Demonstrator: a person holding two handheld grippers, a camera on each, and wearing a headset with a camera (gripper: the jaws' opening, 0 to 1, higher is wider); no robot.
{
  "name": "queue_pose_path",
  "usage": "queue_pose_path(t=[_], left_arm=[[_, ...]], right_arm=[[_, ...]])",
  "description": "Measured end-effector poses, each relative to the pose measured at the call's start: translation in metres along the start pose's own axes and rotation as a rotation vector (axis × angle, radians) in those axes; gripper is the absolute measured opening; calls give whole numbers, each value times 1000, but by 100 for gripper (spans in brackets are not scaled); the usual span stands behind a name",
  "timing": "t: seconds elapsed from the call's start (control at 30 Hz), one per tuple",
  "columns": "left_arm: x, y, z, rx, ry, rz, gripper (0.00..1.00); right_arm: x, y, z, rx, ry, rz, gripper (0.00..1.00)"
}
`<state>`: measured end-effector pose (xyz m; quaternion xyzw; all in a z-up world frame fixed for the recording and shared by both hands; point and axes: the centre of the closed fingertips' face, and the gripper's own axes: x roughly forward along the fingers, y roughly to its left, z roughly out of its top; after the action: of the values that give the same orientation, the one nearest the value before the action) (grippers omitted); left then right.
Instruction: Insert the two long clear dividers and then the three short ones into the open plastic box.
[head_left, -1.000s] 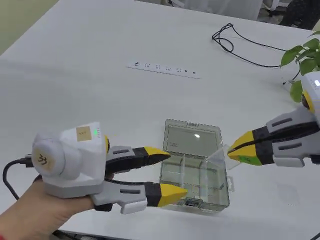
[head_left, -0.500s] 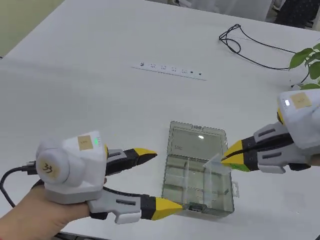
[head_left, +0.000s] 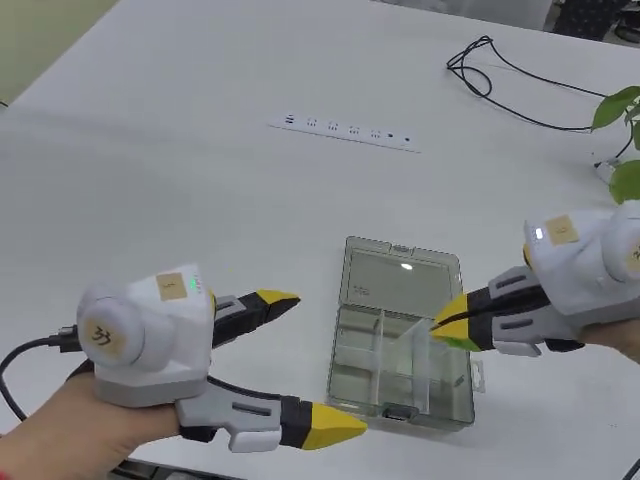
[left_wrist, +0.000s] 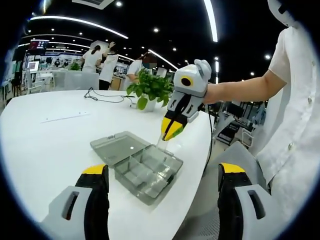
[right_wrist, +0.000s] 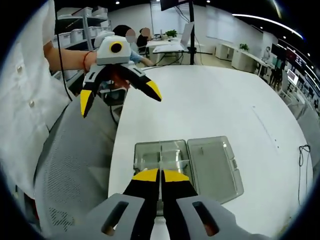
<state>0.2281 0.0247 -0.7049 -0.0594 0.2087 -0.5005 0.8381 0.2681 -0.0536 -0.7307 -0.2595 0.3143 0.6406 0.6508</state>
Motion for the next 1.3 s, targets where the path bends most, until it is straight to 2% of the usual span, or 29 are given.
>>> queue_pose_path(t=[0.27,0.4,0.63,1.1,1.3], left_arm=[[1,0,-4,-13,10,1,96],[1,1,-6,-16,18,3,97],[1,1,-6,-17,15,2,97],[3,0,-6,-24,14,-4,97],[4,-1,-7,-29,16,-7,97]], right_arm=[[10,-3,-7,23,-24,-2,2],[12,-4,-11,21,-18,-1,2],[15,-6,-14,18,-30,4,2],[16,-5,-10,14,-61,13,2],[17,-7,-12,39,-88,17,2]])
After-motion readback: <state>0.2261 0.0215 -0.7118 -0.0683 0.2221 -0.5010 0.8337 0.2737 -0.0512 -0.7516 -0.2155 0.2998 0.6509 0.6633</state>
